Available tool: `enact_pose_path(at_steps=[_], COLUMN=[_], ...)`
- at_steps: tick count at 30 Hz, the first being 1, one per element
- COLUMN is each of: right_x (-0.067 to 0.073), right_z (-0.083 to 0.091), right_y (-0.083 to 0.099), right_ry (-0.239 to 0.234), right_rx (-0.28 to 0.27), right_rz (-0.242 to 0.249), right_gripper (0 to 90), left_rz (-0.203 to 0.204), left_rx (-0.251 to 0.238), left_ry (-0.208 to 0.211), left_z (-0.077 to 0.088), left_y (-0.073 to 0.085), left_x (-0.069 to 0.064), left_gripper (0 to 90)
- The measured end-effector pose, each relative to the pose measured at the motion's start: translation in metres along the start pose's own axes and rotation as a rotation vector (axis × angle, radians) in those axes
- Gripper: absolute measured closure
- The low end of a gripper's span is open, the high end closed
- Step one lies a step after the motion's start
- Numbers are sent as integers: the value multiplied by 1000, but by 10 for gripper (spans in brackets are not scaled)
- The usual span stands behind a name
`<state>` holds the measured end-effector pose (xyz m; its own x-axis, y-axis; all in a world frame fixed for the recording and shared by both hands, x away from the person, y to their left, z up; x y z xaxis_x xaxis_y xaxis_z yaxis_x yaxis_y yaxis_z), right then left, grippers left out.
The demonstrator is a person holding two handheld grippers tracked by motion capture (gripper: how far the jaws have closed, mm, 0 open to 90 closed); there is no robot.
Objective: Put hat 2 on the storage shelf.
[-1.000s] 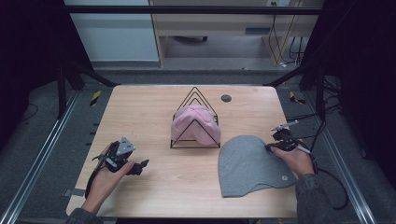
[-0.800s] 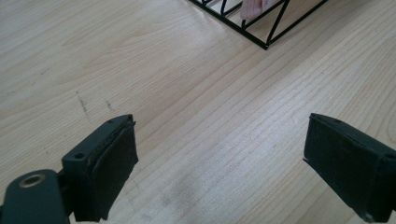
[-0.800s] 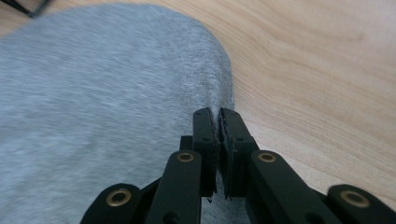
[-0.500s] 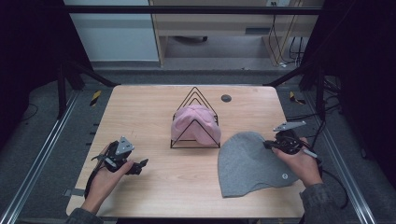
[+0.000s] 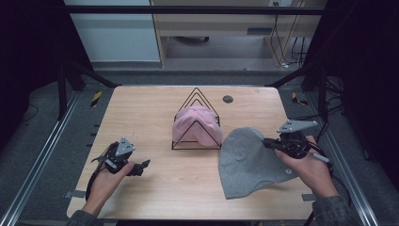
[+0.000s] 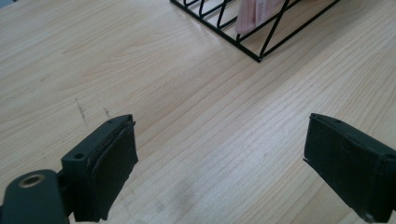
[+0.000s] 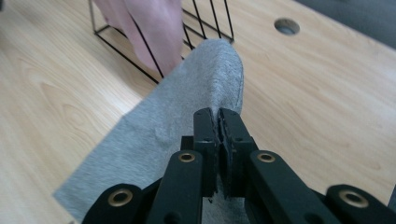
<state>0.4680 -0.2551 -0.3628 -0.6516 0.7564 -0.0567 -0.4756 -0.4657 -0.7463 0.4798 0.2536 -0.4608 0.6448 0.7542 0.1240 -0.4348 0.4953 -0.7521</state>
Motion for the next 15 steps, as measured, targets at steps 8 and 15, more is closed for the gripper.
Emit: enact_pose_path(at_steps=[8, 15], right_x=[25, 41], right_z=[32, 52], right_y=[-39, -73], right_ry=[1, 2], right_rx=[-39, -68], right_rz=[90, 158], right_gripper=[867, 869], left_rz=[20, 34], left_rx=[-68, -124], left_ry=[46, 121], left_z=[12, 20], left_y=[-23, -55], left_x=[-7, -26], left_gripper=[82, 79])
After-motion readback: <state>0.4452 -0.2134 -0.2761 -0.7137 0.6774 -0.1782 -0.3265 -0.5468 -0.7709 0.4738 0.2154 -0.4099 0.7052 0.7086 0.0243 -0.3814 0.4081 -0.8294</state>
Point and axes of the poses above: each handheld gripper's, and its own axes: z roughly backward along the jaws, y roughly out of its underside, x roughly to its left, the point moved 1 cm from there along -z, roughly forward along the jaws
